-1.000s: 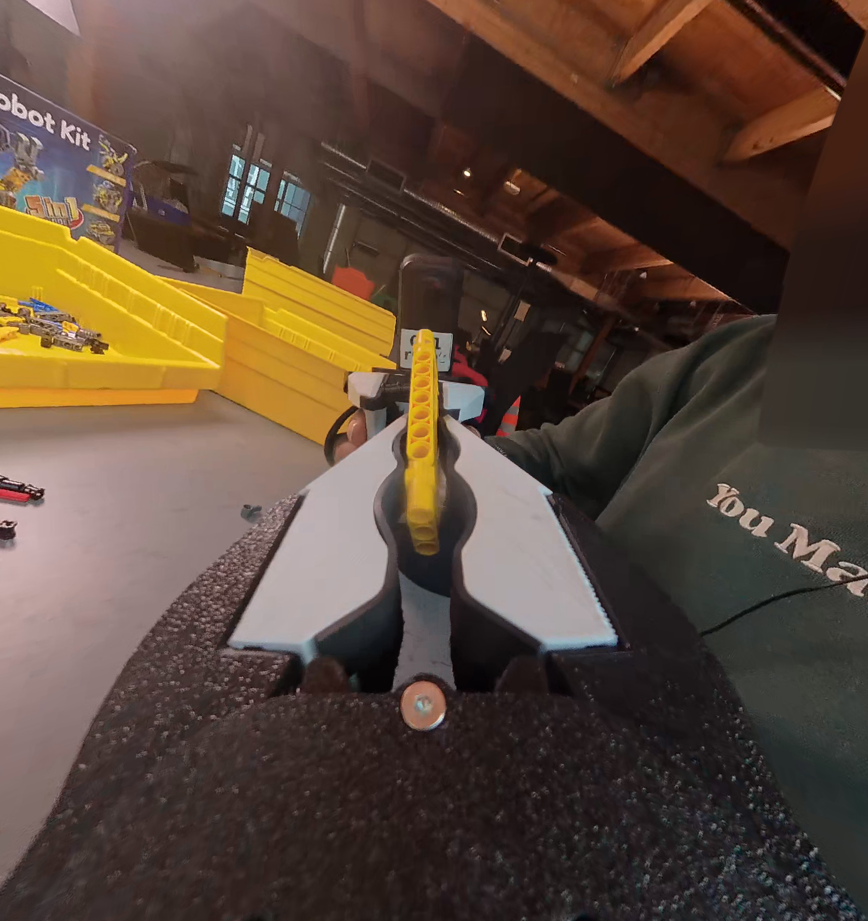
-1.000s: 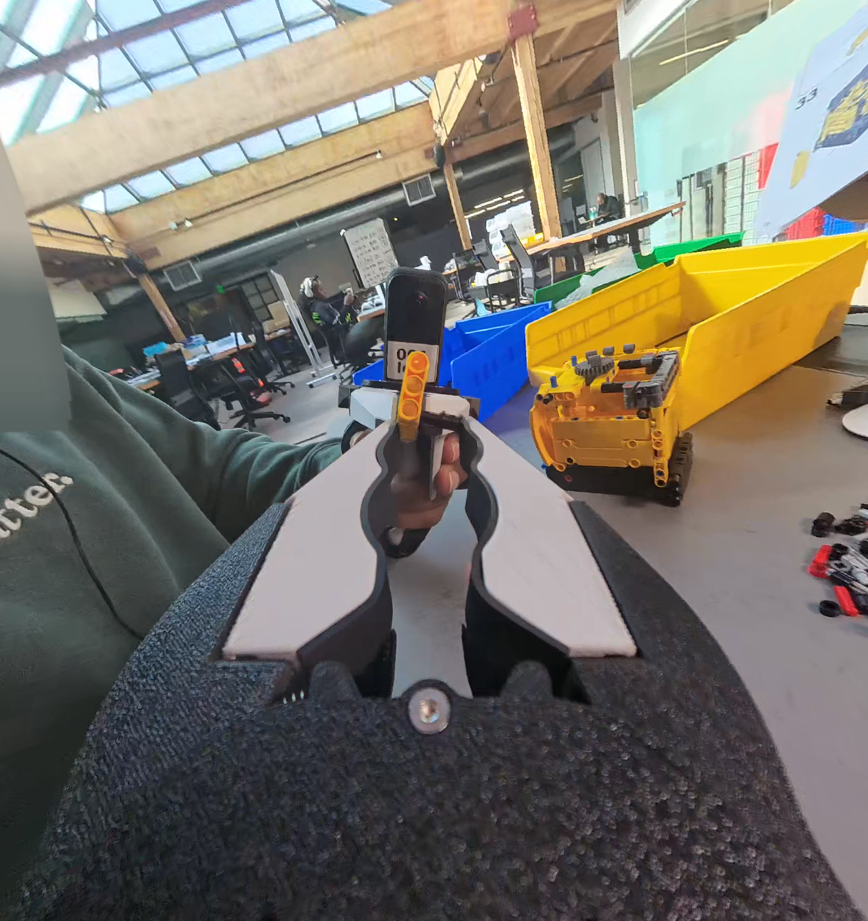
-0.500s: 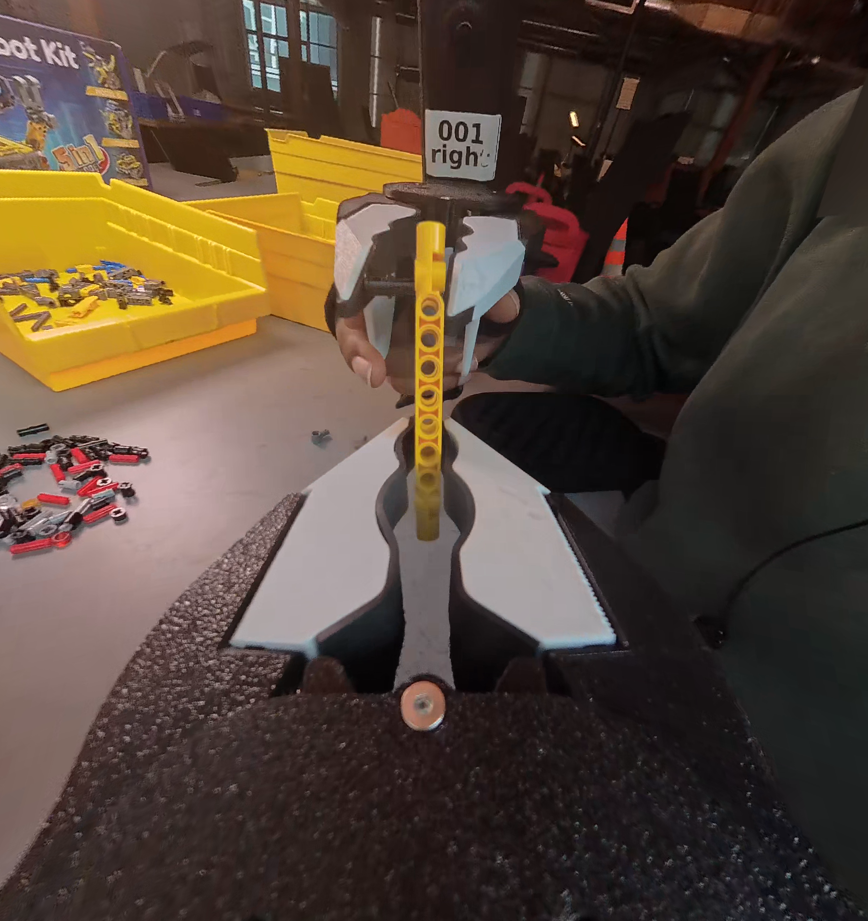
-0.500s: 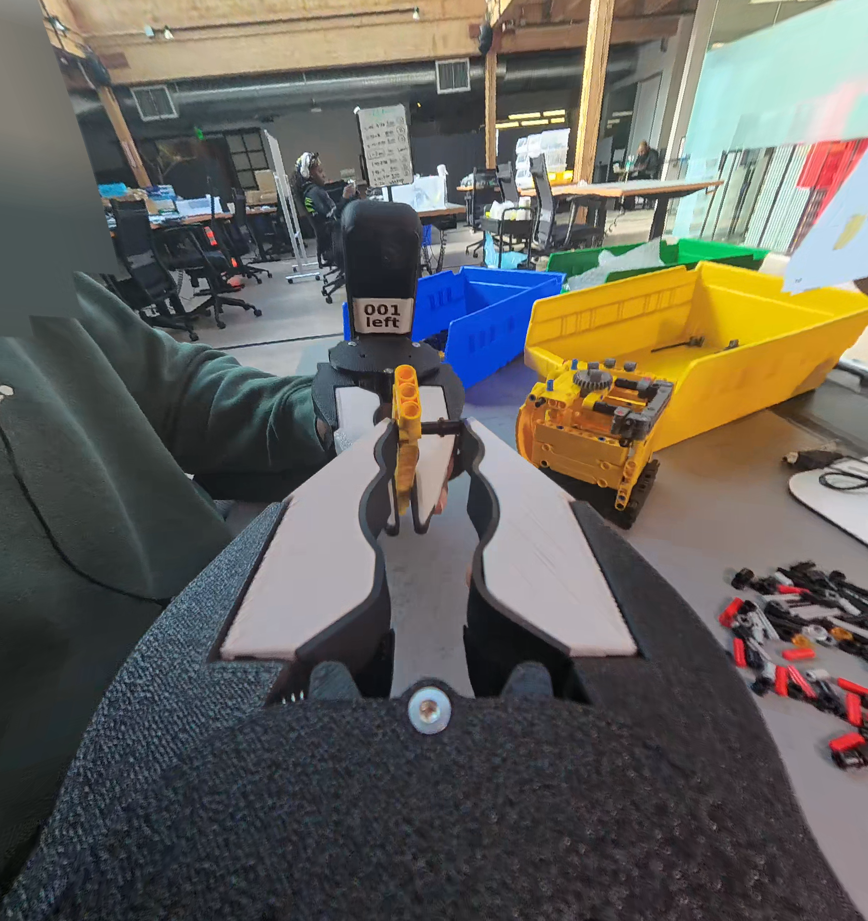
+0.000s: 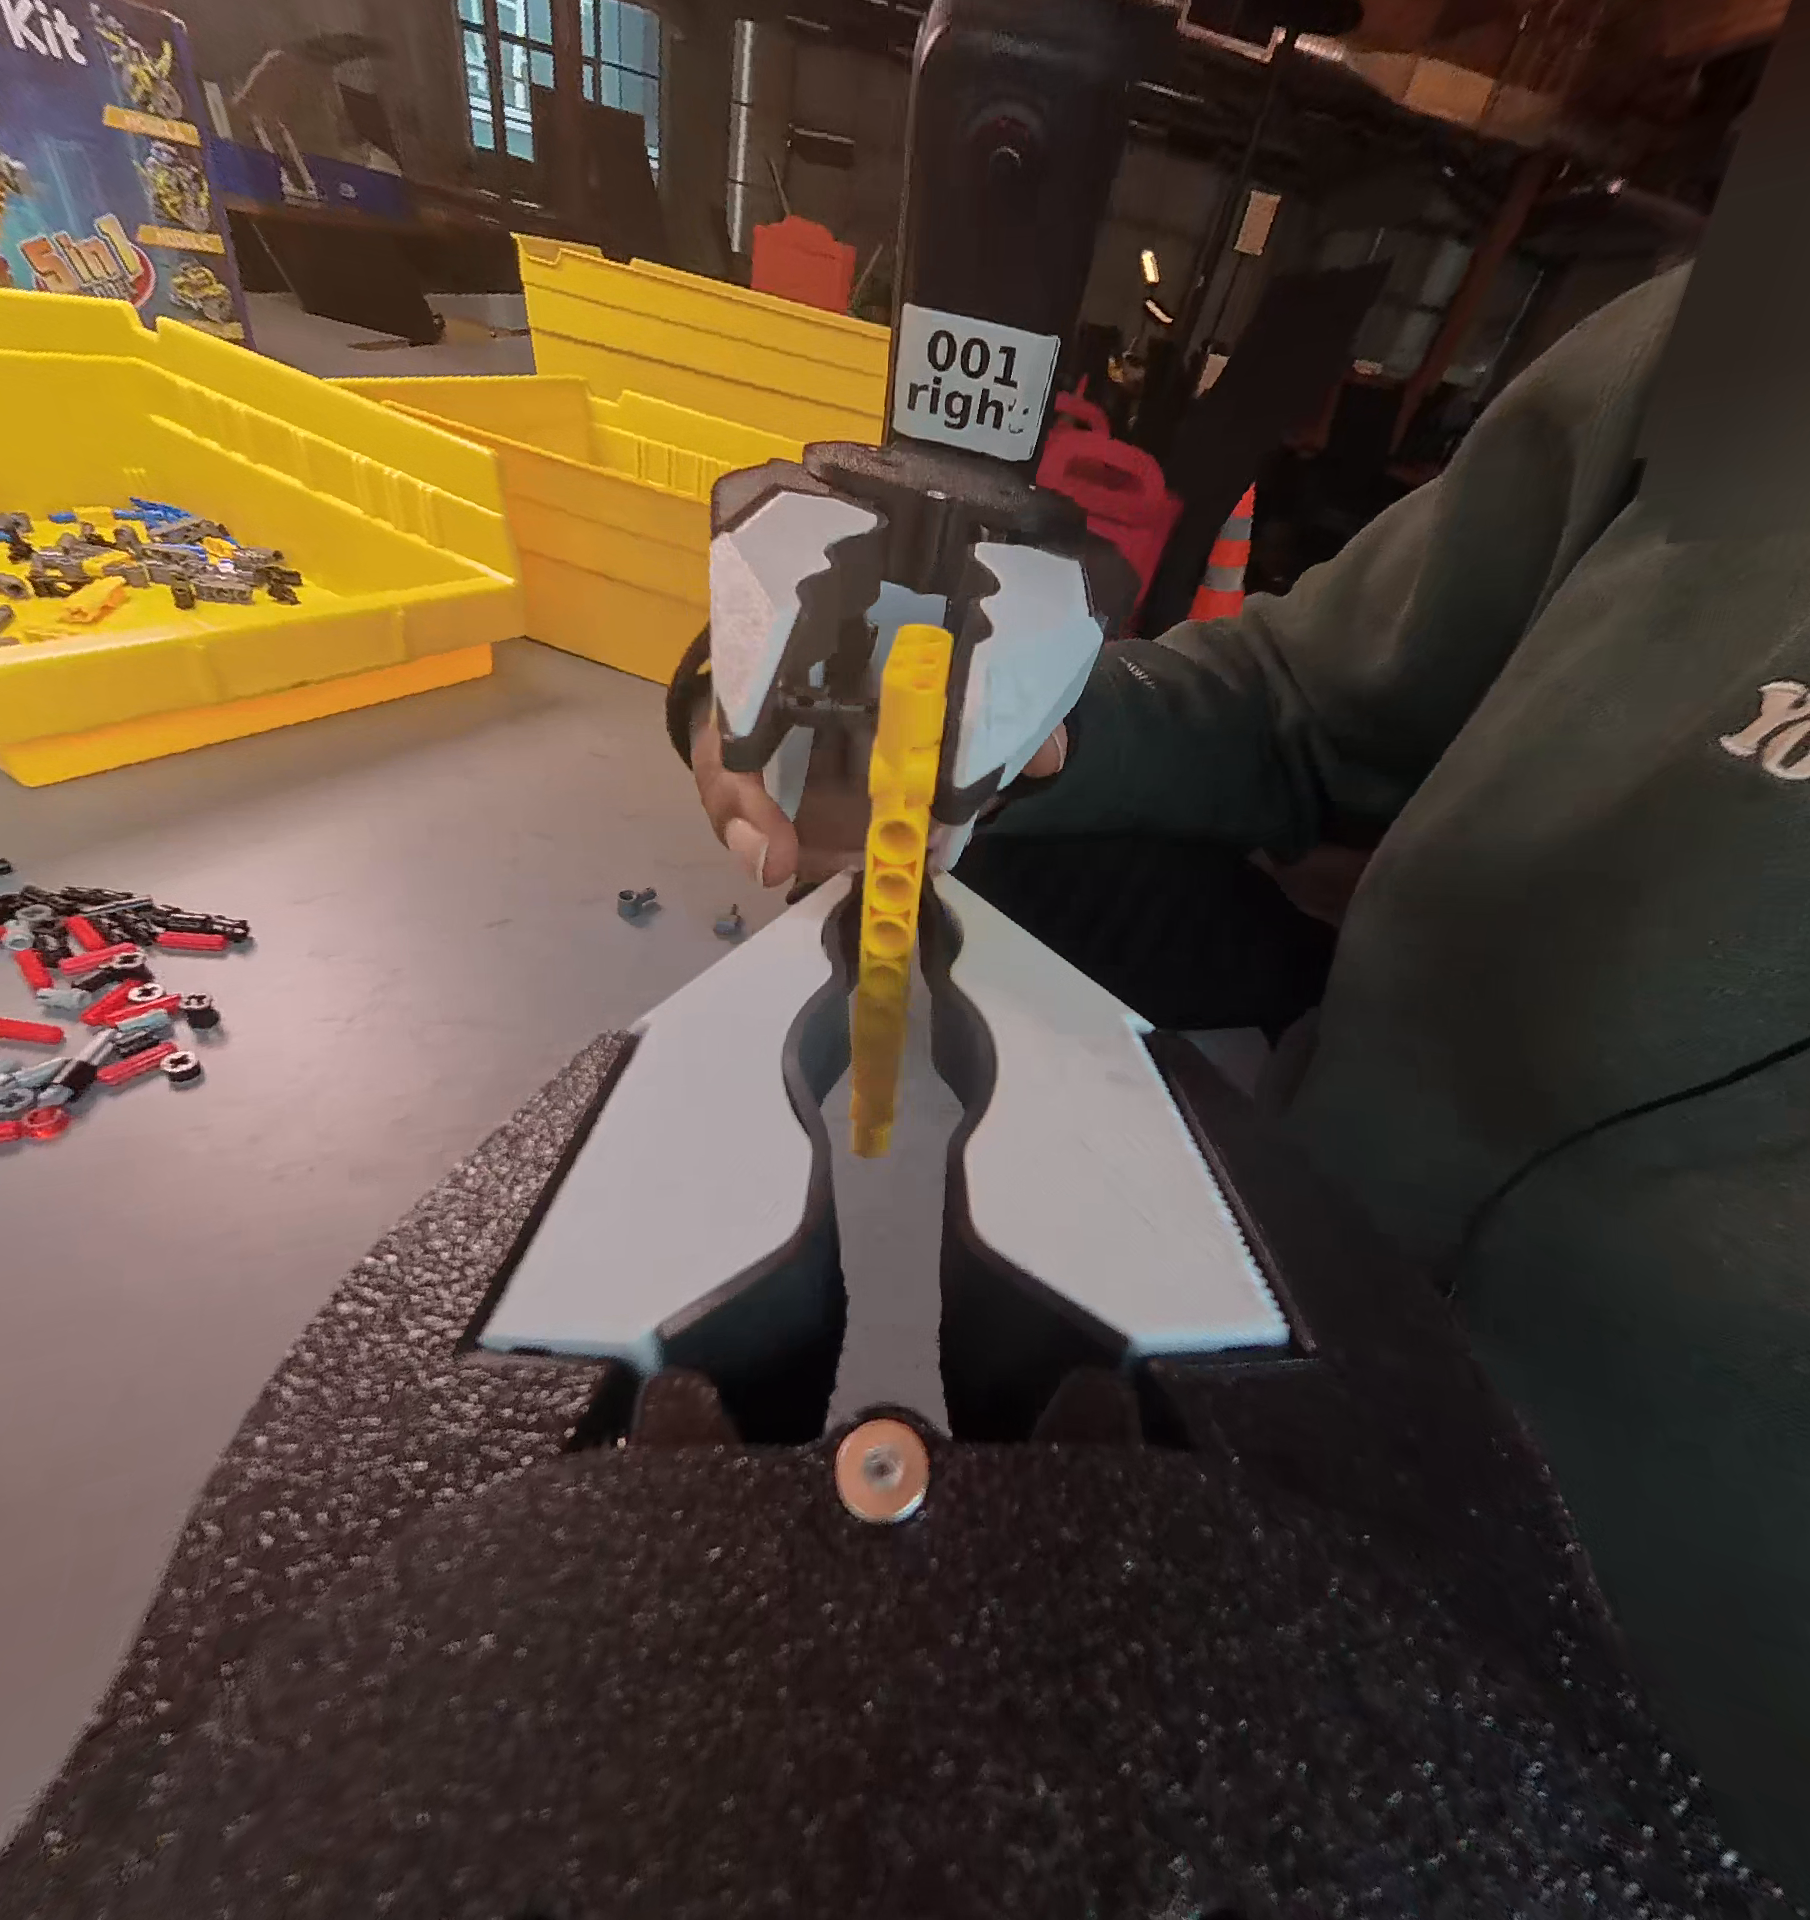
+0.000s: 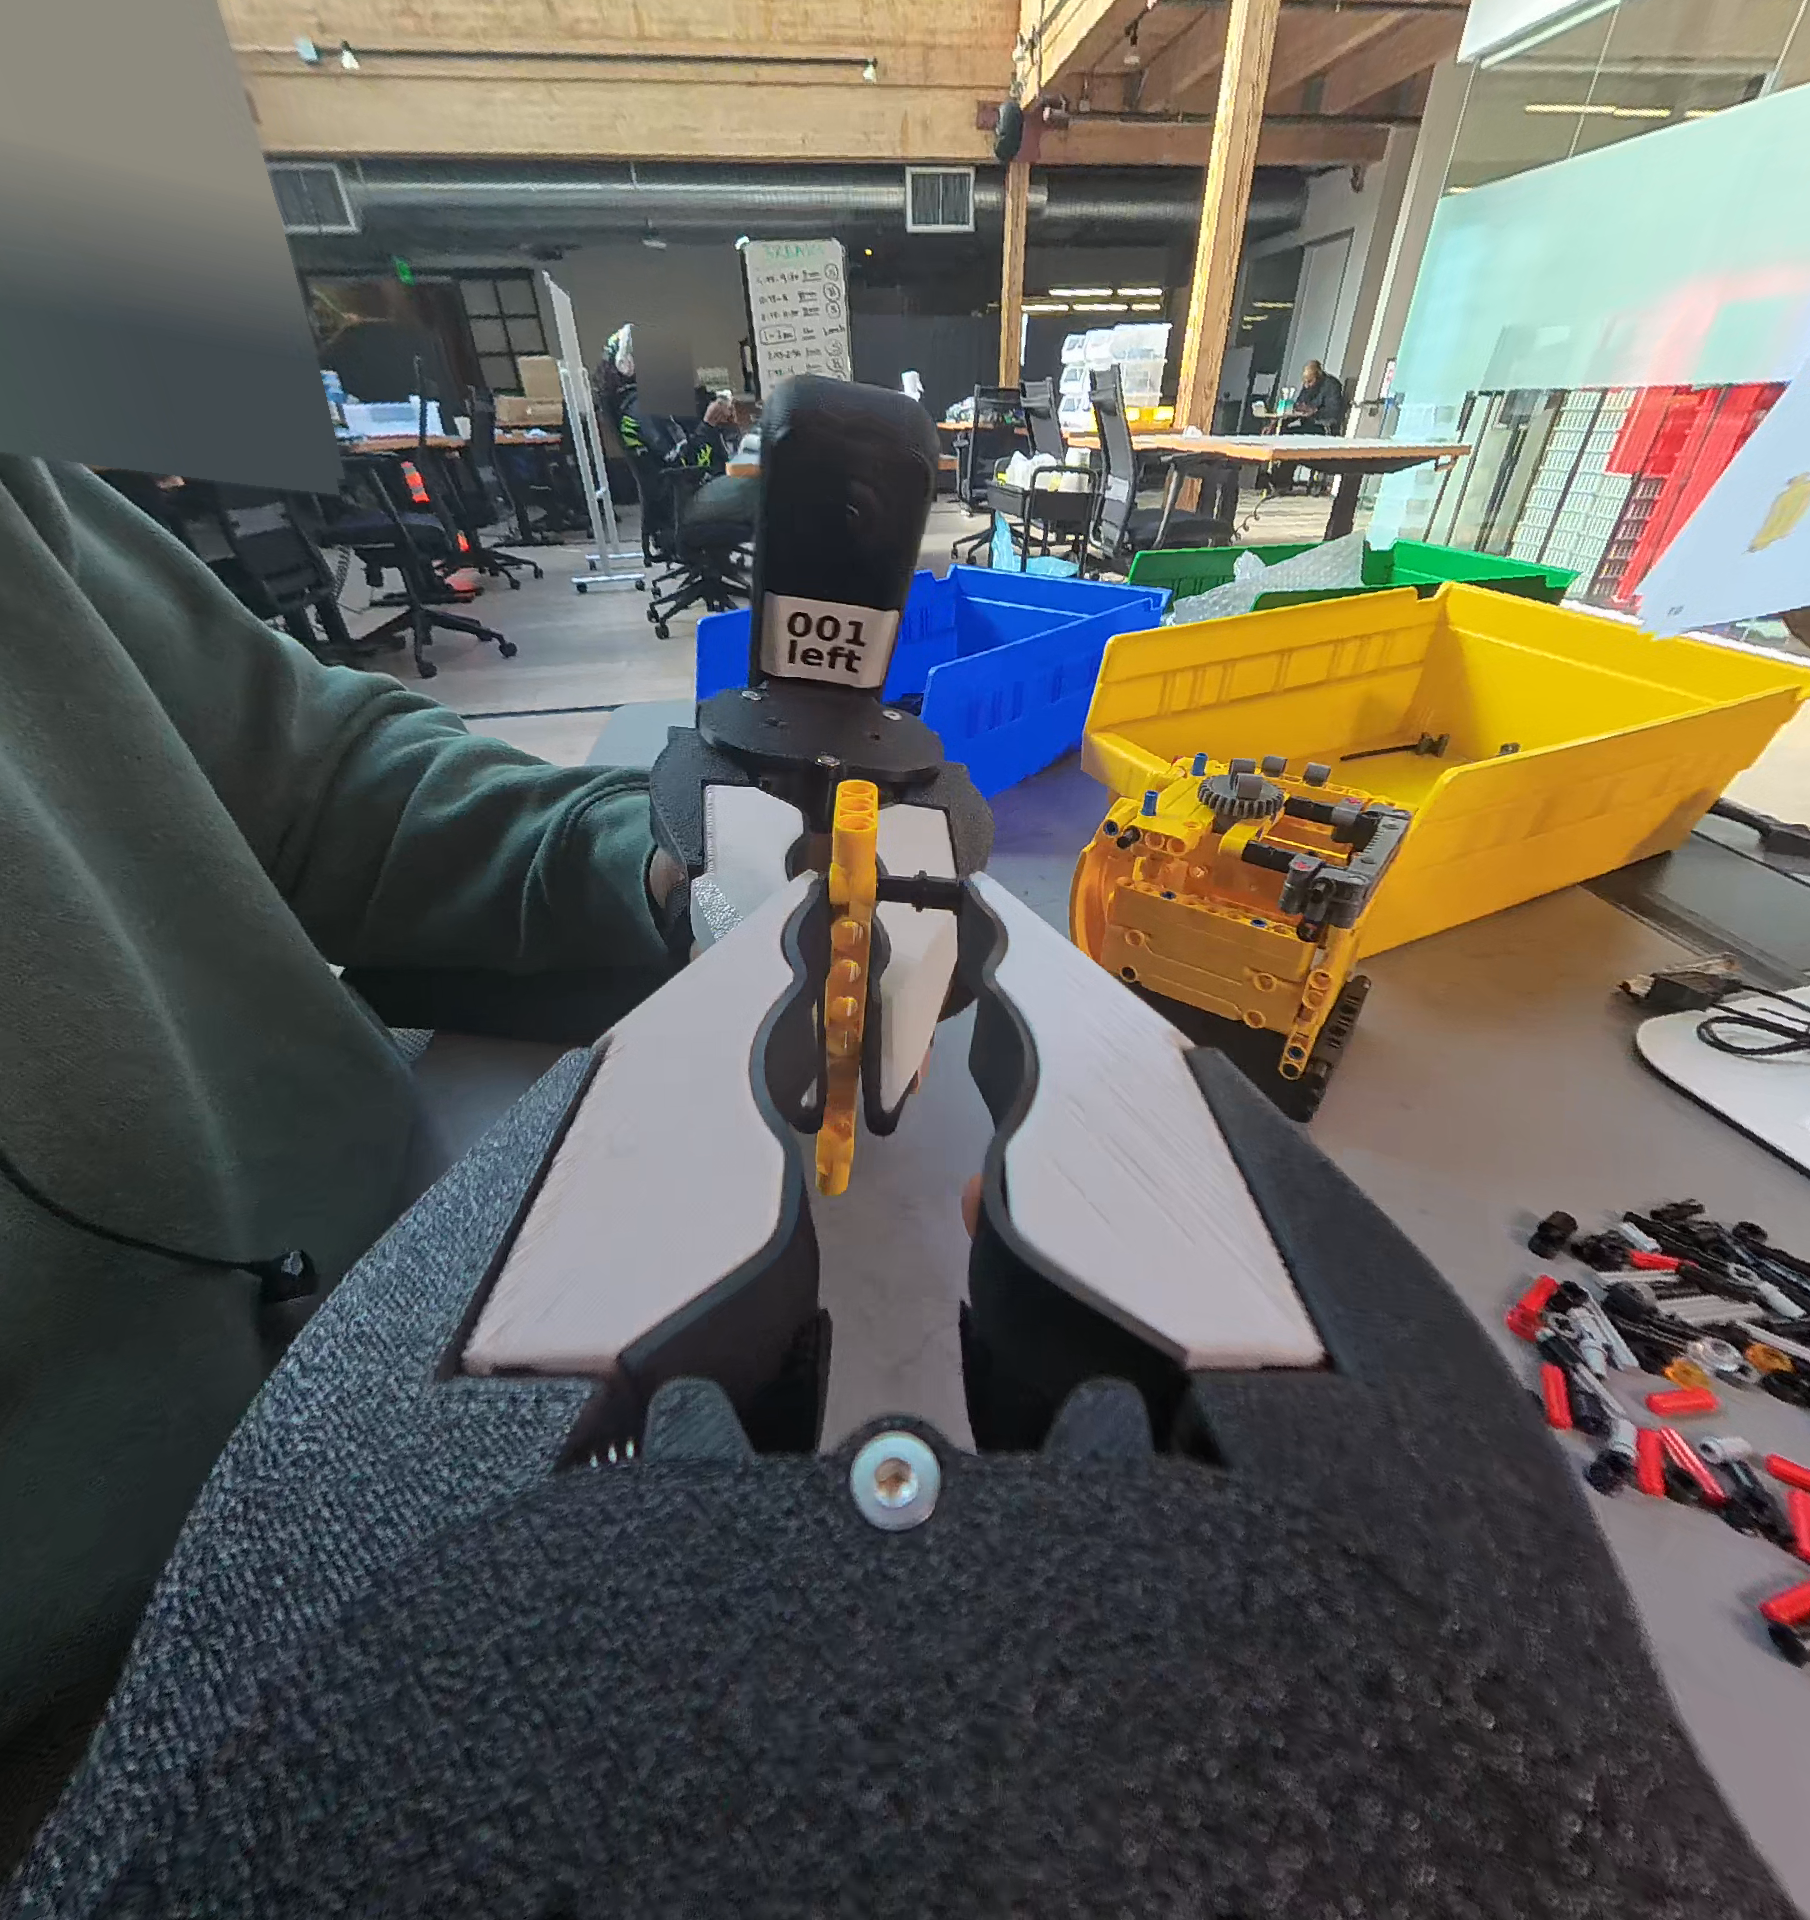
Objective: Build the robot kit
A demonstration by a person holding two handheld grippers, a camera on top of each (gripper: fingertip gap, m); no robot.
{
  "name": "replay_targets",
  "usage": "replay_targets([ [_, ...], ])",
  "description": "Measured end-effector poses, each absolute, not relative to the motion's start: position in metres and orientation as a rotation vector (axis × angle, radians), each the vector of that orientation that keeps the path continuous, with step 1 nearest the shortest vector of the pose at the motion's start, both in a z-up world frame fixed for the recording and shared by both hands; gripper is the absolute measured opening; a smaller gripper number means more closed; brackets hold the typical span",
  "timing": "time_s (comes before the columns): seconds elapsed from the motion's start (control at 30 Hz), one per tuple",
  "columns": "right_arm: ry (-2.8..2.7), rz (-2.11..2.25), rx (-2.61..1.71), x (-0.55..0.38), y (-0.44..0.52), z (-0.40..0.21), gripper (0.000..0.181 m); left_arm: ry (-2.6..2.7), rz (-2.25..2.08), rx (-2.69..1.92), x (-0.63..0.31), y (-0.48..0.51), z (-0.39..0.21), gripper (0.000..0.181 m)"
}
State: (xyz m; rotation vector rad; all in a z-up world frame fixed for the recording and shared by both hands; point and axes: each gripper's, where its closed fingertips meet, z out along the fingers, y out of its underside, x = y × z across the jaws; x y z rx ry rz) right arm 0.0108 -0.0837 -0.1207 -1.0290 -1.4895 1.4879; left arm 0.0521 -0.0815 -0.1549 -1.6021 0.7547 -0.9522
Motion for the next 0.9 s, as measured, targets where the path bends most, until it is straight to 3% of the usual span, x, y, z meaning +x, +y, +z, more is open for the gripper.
replay_targets([
  [0.57,-1.42,1.667,-1.034,0.01,-0.091,-0.11,0.025,0.656,-1.299,-1.478,0.062,-0.094,-0.132,0.006],
  [0.9,-1.509,1.524,-0.971,0.013,-0.096,-0.115,0.022,0.589,-1.486,-1.524,0.065,-0.096,-0.137,0.01],
])
